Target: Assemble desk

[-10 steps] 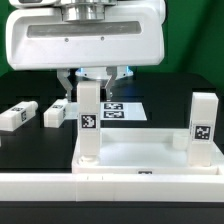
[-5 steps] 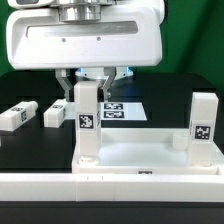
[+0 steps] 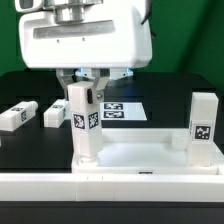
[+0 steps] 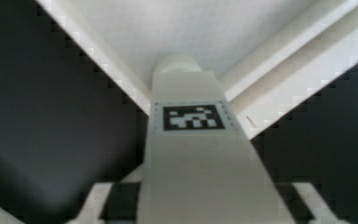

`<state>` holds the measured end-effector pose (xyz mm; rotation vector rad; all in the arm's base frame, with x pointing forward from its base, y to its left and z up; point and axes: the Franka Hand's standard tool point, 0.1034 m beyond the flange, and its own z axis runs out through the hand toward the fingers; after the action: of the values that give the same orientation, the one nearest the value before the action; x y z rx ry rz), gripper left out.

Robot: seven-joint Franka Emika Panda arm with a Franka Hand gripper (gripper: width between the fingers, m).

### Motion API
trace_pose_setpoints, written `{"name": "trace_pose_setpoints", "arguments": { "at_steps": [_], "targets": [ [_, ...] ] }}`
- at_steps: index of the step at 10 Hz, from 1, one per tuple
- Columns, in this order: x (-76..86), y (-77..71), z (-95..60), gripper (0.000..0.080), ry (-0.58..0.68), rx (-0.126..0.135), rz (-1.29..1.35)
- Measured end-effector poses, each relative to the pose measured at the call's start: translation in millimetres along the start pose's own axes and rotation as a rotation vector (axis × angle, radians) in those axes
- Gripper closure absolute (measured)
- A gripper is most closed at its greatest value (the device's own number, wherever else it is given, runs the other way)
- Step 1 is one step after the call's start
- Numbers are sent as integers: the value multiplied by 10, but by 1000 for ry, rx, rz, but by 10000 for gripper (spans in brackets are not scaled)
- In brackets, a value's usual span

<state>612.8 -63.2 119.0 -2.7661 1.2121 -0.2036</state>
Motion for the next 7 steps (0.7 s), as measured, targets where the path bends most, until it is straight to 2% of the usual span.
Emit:
{"name": "trace_pose_setpoints", "arguments": {
  "at_steps": [4, 7],
  "targets": [
    [-16, -23, 10, 509, -8, 16, 332],
    [-18, -25, 11, 509, -9, 18, 343]
  ]
}}
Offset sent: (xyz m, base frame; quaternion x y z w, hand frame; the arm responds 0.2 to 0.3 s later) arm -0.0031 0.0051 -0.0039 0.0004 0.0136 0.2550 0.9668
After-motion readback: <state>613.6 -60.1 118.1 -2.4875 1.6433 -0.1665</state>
